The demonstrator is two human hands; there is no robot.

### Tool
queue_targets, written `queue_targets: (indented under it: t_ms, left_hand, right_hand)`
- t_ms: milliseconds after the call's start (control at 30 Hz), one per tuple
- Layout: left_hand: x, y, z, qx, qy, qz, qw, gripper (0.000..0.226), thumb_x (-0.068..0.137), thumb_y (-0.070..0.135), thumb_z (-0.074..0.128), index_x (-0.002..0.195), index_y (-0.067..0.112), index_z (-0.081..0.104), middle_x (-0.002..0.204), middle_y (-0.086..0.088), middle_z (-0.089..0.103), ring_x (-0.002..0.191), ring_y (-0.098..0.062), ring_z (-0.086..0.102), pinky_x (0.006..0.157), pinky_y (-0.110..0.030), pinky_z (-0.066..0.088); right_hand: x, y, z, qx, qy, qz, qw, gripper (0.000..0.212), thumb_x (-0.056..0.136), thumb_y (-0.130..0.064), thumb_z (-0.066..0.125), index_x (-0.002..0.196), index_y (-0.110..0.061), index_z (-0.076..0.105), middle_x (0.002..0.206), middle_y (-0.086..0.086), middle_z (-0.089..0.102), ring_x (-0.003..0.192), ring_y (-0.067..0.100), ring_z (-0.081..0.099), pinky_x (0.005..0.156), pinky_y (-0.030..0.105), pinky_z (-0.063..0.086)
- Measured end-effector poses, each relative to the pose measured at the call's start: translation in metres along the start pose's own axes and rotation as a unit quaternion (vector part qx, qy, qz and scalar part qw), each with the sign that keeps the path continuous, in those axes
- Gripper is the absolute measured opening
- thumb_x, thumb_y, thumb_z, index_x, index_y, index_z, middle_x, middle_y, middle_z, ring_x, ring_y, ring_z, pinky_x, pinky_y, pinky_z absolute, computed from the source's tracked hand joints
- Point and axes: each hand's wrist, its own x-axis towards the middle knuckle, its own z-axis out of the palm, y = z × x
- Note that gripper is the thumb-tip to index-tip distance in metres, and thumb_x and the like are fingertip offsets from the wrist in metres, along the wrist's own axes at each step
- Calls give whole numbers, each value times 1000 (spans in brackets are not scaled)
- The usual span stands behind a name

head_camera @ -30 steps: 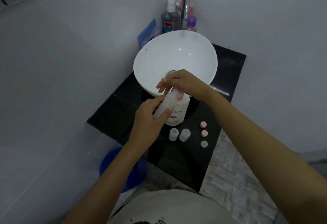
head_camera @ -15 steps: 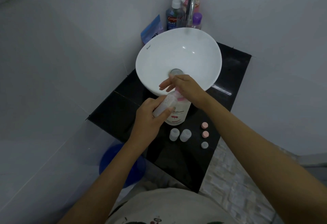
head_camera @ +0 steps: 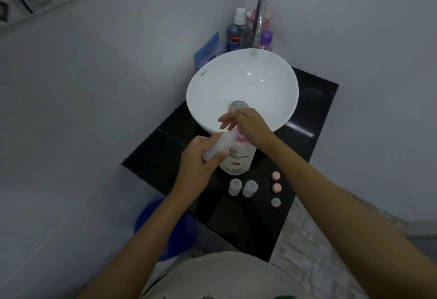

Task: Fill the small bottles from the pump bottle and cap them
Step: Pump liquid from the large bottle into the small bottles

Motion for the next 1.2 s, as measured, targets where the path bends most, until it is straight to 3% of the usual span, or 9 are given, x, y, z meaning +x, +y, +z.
queue_targets:
  t_ms: [133, 400, 533, 800, 1000, 1100, 1200]
  left_hand:
    - [5, 4, -1, -35, 2, 5, 999, 46, 85, 22, 67, 131, 22, 57, 106, -4, 57, 98, -11, 57, 82, -24, 50]
    - [4, -1, -1, -43, 5, -14, 999, 43, 84, 18, 69, 118, 40, 54, 107, 1, 56, 100, -4, 55, 83, -21, 48]
    - [4, -1, -1, -54, -1, -18, 998, 44, 84, 17, 69, 119, 39, 55, 110, -2, 56, 106, -12, 56, 88, -28, 51]
    - [8, 4, -4, -57, 9, 3, 998, 45, 83, 16, 70, 121, 36, 55, 110, -4, 56, 105, -12, 55, 85, -23, 50]
    - [6, -5, -2, -32, 11, -12, 999, 45, 84, 19, 69, 114, 48, 52, 111, -3, 56, 105, -8, 54, 86, -23, 48]
    - [6, -5, -3, -31, 9, -12, 999, 46, 84, 18, 70, 115, 47, 52, 111, -1, 55, 105, -5, 53, 86, -22, 49]
    - [7, -1, -6, -16, 8, 7, 1000, 48, 83, 17, 70, 116, 47, 51, 110, 5, 53, 103, 7, 50, 82, -10, 46]
  right_hand:
    - [0, -13, -12, 9, -9, -10, 1000, 40, 100, -28, 39, 94, -7, 73, 84, 3, 71, 75, 8, 59, 71, 13, 48]
    - [1, -1, 1, -3, 33, 16, 999, 43, 101, -25, 36, 91, -5, 73, 79, 3, 69, 71, 7, 57, 70, 22, 43]
    - [0, -5, -1, -5, 40, 3, 999, 41, 101, -25, 37, 92, -5, 72, 77, 2, 69, 71, 8, 58, 71, 22, 45]
    - [-2, -16, -3, 20, 63, -6, 998, 41, 100, -22, 37, 92, -2, 72, 80, 9, 70, 73, 14, 58, 76, 25, 47]
    - [0, -4, 9, 28, 72, 44, 996, 42, 100, -22, 35, 92, -3, 72, 81, 7, 69, 74, 18, 57, 65, 24, 45]
    - [-1, -7, 4, 22, 58, 45, 997, 40, 99, -21, 37, 92, -1, 72, 85, 10, 70, 76, 16, 58, 69, 25, 46]
    - [-3, -15, -2, 37, 59, 21, 997, 39, 98, -18, 39, 94, 2, 72, 90, 17, 71, 76, 15, 60, 78, 27, 47]
